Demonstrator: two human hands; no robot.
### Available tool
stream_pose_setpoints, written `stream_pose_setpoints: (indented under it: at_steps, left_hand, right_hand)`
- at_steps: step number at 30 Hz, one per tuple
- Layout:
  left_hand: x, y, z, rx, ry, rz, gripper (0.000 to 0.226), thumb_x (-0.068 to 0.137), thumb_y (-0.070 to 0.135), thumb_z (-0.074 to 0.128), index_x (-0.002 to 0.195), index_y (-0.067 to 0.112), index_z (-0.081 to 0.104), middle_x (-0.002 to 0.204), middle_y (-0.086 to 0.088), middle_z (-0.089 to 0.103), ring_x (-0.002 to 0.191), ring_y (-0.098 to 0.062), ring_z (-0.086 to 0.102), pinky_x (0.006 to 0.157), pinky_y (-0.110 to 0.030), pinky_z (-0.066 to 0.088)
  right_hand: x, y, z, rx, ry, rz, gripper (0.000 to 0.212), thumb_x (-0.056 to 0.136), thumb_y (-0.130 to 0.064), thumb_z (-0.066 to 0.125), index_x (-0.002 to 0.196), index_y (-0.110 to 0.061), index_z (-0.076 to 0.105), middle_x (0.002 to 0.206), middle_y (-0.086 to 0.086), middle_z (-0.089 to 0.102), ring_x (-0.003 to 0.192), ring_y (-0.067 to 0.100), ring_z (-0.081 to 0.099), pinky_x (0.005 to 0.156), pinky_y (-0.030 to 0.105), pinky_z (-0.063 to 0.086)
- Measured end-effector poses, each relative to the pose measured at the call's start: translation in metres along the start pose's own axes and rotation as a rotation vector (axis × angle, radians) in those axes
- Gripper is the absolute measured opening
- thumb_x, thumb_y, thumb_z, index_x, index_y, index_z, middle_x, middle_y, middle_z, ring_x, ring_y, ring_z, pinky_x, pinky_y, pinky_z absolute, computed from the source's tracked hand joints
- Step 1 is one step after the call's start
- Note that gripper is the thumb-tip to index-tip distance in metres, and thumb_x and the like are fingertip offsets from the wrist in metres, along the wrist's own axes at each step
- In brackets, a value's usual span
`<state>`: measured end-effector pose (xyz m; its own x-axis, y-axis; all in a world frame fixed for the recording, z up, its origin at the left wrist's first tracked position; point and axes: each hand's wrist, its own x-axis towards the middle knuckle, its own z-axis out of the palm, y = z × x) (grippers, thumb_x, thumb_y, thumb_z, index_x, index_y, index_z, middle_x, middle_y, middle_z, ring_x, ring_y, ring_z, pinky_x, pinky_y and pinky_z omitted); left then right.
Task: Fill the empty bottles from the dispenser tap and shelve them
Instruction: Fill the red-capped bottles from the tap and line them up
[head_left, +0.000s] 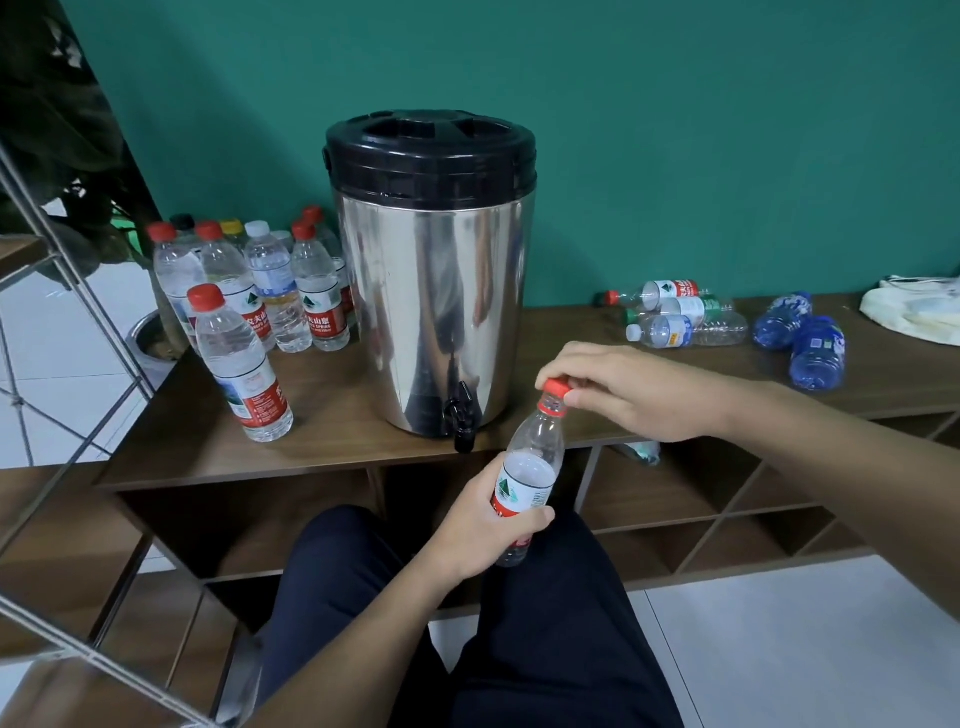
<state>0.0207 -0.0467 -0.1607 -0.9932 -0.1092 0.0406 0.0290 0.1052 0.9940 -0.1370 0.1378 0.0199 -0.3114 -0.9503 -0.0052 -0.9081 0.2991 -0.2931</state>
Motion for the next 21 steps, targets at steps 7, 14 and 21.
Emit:
stream_pose_setpoints:
  at_steps: [7,14,21]
  left_hand:
    - [-0.005,-0.023,-0.001,0.065,-0.003,-0.012,0.058,0.097,0.03,0.088,0.144,0.039,0.055,0.123,0.011,0.073,0.115,-0.011,0.071,0.097,-0.024,0.059]
    - [-0.012,-0.049,-0.011,0.097,0.037,-0.058,0.064,0.097,0.035,0.087,0.147,0.044,0.049,0.125,0.016,0.072,0.119,-0.011,0.07,0.105,-0.032,0.059]
    - [-0.022,-0.069,-0.014,0.086,0.029,-0.084,0.065,0.102,0.021,0.082,0.151,0.035,0.042,0.123,0.018,0.068,0.114,0.001,0.066,0.098,-0.019,0.055]
  right_hand:
    - [0.028,0.04,0.048,0.04,0.105,0.293,0.022,0.111,-0.032,0.062,0.131,-0.026,0.07,0.114,-0.009,0.062,0.1,0.012,0.062,0.088,0.029,0.046]
    - [0.059,0.064,0.113,-0.084,0.134,0.493,0.021,0.108,-0.035,0.066,0.125,-0.023,0.069,0.114,-0.001,0.059,0.111,0.029,0.063,0.095,0.042,0.053]
    - [0.063,0.06,0.131,-0.036,0.287,0.596,0.046,0.105,-0.039,0.073,0.144,-0.017,0.064,0.126,0.008,0.065,0.111,0.031,0.07,0.094,0.042,0.058]
